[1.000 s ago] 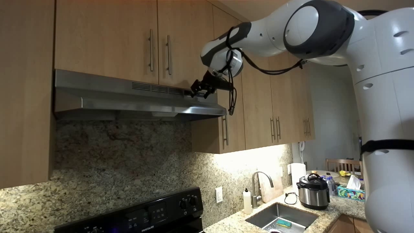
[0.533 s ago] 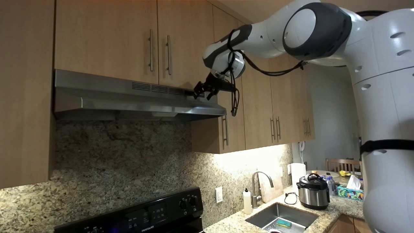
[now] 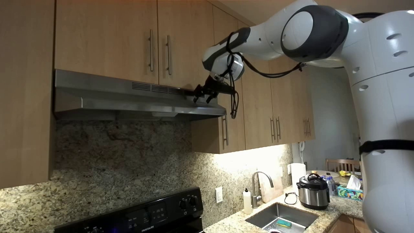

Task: Turn on the light on top of the stove

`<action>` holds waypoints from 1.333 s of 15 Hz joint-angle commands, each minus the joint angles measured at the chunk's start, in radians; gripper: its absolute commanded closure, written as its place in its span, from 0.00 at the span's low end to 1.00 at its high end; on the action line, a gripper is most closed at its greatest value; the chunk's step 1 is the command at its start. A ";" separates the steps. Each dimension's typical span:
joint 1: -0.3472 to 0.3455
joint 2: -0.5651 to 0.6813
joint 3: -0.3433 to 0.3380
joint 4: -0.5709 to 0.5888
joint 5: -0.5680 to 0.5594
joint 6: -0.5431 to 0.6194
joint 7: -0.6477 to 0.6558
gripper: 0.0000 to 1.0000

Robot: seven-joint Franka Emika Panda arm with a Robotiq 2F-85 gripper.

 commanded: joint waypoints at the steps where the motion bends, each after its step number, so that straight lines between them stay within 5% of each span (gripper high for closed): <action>1: -0.019 -0.008 0.020 0.009 0.021 -0.019 -0.024 0.00; 20: -0.001 0.007 0.015 0.088 0.031 0.014 -0.039 0.00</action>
